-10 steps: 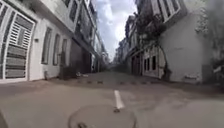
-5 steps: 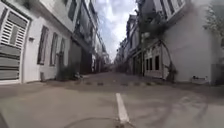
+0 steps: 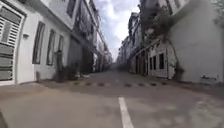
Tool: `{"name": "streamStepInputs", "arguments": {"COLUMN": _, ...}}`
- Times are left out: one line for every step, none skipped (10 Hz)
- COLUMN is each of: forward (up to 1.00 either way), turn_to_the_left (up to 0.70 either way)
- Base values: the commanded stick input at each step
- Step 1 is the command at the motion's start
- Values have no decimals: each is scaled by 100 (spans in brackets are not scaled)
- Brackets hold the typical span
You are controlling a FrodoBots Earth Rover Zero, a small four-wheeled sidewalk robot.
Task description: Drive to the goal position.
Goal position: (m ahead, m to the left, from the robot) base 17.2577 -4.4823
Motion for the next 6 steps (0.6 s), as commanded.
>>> {"name": "streamStepInputs", "arguments": {"forward": 85, "turn_to_the_left": 0}}
{"name": "streamStepInputs", "arguments": {"forward": 85, "turn_to_the_left": 0}}
{"name": "streamStepInputs", "arguments": {"forward": 85, "turn_to_the_left": 0}}
{"name": "streamStepInputs", "arguments": {"forward": 85, "turn_to_the_left": 0}}
{"name": "streamStepInputs", "arguments": {"forward": 85, "turn_to_the_left": 0}}
{"name": "streamStepInputs", "arguments": {"forward": 85, "turn_to_the_left": 0}}
